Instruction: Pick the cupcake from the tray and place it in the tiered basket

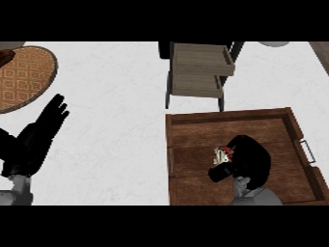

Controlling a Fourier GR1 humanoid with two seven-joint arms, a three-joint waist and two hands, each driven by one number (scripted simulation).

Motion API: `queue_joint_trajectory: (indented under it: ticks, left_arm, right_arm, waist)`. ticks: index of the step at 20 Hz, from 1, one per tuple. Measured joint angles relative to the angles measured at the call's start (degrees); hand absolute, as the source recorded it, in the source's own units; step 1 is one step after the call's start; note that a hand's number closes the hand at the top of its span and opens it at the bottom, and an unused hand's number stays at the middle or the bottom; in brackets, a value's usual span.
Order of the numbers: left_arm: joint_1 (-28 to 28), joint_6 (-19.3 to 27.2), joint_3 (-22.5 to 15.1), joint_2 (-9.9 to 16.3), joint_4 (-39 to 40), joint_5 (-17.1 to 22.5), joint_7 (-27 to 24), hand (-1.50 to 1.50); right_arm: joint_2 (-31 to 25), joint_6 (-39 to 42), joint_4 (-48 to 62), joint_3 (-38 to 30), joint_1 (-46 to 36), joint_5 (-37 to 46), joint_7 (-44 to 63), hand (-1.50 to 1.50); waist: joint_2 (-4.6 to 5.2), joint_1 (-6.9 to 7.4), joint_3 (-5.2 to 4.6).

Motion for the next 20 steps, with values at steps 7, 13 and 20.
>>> queue_joint_trajectory:
  ticks: [7, 13, 20]
  left_arm:
    - [-0.1, -0.2, 0.3, -0.9, -0.4, -0.8, 0.4, 0.0]
    - [0.1, -0.3, 0.5, -1.0, -0.4, -0.8, 0.4, 0.0]
    - [0.0, -0.2, 1.1, -0.7, -0.4, -0.7, 0.6, 0.0]
  right_arm:
    - [-1.5, 1.8, 0.6, 0.6, -1.6, 4.1, -2.4, 1.5]
    - [-19.4, 10.0, -3.0, -4.8, -7.0, -4.7, -24.4, 1.5]
    - [-32.2, 11.2, -4.7, -19.8, -16.5, -21.8, -48.4, 1.5]
  waist:
    - [-0.08, 0.12, 0.03]
    - [0.5, 0.06, 0.45]
    - [0.67, -0.32, 0.75]
